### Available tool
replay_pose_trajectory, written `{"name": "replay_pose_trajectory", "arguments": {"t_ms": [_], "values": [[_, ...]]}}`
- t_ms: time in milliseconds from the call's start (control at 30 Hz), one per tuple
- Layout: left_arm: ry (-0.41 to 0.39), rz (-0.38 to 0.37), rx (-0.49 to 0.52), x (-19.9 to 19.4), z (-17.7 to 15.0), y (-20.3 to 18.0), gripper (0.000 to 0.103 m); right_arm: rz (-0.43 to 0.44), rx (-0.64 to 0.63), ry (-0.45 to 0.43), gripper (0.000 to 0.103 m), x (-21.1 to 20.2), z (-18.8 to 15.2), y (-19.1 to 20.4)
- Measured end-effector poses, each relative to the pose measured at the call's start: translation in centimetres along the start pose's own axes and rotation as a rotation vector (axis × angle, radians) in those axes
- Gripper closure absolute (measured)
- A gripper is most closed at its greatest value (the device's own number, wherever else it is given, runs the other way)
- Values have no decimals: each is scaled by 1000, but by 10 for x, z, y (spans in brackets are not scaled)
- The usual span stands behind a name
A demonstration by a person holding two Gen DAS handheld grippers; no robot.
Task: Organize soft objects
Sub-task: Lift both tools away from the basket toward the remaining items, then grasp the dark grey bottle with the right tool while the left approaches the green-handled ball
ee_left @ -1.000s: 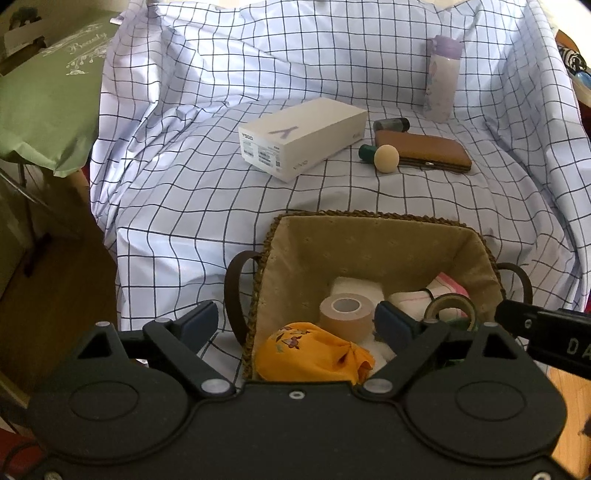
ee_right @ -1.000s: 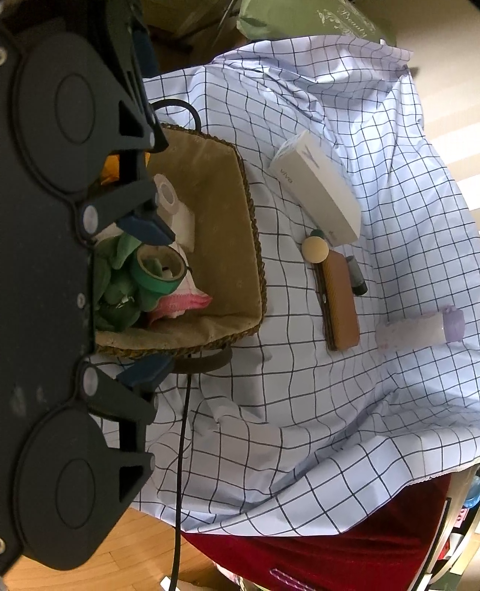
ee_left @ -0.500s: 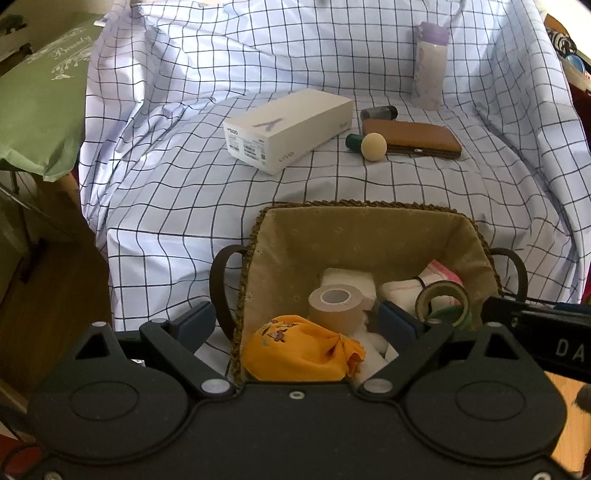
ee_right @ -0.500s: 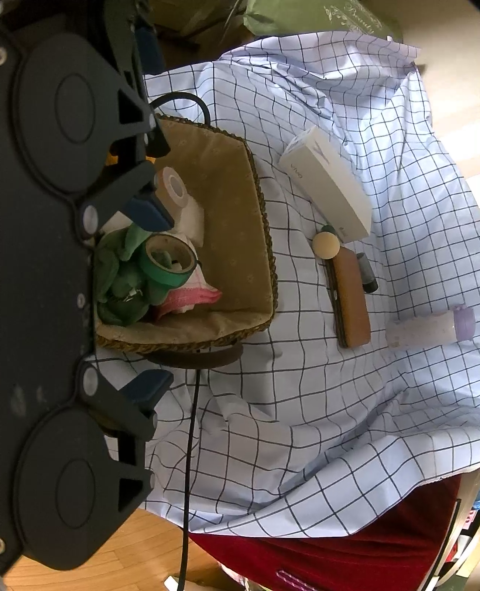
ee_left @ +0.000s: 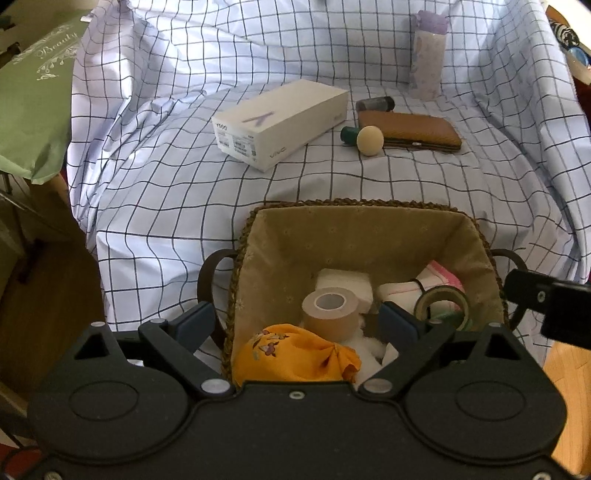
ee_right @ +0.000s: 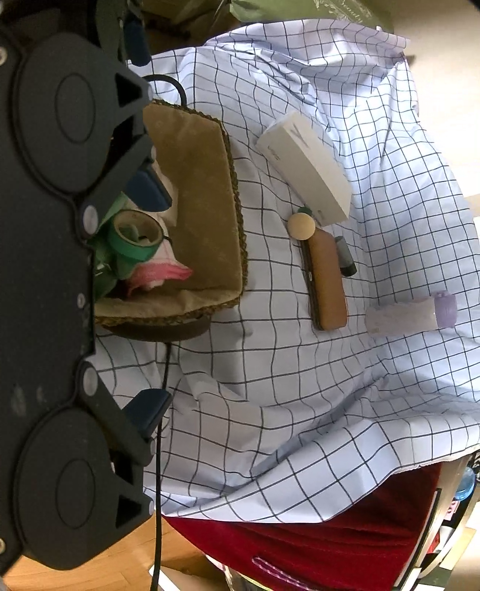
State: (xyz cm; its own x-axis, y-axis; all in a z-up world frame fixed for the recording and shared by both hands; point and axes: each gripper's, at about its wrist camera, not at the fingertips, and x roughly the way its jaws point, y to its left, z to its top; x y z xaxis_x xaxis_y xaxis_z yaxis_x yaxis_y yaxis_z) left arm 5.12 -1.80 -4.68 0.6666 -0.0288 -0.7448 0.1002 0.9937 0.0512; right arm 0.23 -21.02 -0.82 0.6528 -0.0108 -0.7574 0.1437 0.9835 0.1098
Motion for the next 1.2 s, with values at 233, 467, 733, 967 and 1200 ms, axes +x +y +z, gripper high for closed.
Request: {"name": "replay_pose_trajectory", "arguments": {"t_ms": [233,467,733,967,1200], "values": [[40,-45,-11,12,8,3,6,40,-22,3,0,11,11,6],[43,-77,-14,21,23,4,6,40,-41,-6,0,27,30,13],[26,-68,27,34,47,3,6,3,-68,-17,0,50,64,14],[-35,-94,89,47,74,-5,6,17,-158,-56,0,77,109,32],[-25,-153,140,71,94,-15,7,36,-196,-34,2,109,142,46]]}}
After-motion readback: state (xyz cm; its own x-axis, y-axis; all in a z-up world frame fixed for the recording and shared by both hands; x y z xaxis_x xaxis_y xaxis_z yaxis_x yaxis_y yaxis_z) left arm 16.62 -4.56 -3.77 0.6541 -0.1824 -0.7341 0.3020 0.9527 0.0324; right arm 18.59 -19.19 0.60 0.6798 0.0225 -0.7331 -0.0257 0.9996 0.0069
